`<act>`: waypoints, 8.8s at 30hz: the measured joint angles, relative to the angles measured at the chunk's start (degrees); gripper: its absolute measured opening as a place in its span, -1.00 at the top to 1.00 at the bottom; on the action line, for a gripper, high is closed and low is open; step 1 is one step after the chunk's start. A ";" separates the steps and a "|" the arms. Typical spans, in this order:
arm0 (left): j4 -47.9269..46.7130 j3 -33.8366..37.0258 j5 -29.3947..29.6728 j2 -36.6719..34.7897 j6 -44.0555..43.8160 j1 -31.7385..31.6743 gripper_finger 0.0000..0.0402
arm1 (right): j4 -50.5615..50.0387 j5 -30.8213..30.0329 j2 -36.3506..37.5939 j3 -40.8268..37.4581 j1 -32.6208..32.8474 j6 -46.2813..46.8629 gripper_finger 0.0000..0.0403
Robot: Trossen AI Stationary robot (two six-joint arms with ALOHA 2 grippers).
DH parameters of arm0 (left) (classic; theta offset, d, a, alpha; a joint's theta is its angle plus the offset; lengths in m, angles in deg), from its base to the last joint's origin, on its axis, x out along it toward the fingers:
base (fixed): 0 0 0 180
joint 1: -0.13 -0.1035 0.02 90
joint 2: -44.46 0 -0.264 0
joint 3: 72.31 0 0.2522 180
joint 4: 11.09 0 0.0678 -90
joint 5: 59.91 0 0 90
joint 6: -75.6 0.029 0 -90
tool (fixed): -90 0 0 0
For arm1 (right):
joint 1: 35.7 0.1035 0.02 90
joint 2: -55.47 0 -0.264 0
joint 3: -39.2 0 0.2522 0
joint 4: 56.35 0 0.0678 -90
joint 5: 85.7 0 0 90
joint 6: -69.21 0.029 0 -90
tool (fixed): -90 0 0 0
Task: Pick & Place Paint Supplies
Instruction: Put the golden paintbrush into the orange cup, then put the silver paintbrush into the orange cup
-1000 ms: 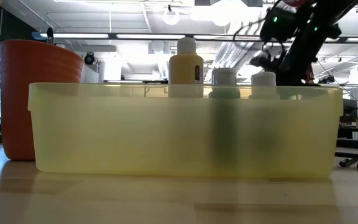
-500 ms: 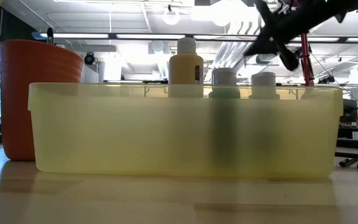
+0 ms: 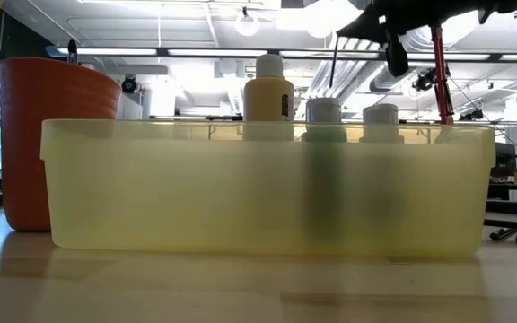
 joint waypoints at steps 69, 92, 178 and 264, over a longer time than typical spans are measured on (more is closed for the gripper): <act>14.48 -19.17 -72.59 44.00 -18.05 -39.74 -0.10 | 5.79 4.05 -20.79 17.97 15.05 -16.55 0.98; 14.32 -19.17 -73.40 44.02 -16.80 -39.74 0.94 | 3.34 2.10 -20.76 17.94 14.92 -17.01 0.98; 1.15 16.89 -22.60 12.99 -23.60 1.20 0.99 | -12.55 -5.00 -6.54 17.92 15.39 -17.45 0.35; -16.53 -18.78 -29.04 13.20 -9.16 -11.79 0.52 | -11.21 -2.81 -6.51 17.94 14.20 -16.84 0.35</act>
